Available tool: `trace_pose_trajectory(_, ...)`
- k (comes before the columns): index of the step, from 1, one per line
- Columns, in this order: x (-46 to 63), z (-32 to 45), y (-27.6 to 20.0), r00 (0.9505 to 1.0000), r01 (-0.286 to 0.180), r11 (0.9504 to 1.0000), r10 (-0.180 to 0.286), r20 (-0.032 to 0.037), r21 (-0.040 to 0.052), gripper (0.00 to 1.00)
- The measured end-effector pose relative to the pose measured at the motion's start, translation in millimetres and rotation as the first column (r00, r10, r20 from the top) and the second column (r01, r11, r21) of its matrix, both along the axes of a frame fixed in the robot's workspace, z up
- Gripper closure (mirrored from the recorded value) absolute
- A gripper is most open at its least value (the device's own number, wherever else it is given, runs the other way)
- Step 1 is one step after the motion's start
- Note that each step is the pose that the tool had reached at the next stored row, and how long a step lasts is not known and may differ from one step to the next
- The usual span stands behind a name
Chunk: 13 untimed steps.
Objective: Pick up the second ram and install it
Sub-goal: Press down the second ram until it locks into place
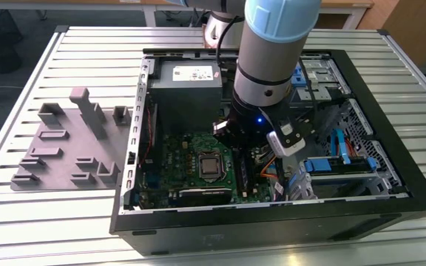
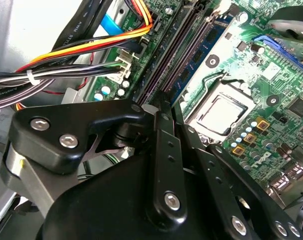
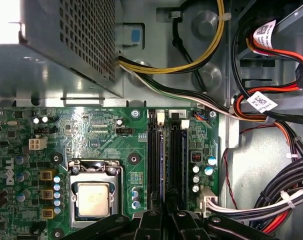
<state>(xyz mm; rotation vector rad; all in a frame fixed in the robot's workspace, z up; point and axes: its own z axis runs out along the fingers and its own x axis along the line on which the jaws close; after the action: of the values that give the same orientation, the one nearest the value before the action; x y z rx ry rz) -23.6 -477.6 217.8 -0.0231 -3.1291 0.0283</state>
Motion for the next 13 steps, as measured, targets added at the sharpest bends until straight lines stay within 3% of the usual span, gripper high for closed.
trace_pose_trajectory(13, -1.4, -3.8, 0.0, 1.0, 0.0, 1.0, 0.0, 0.0, 0.0038, 0.86)
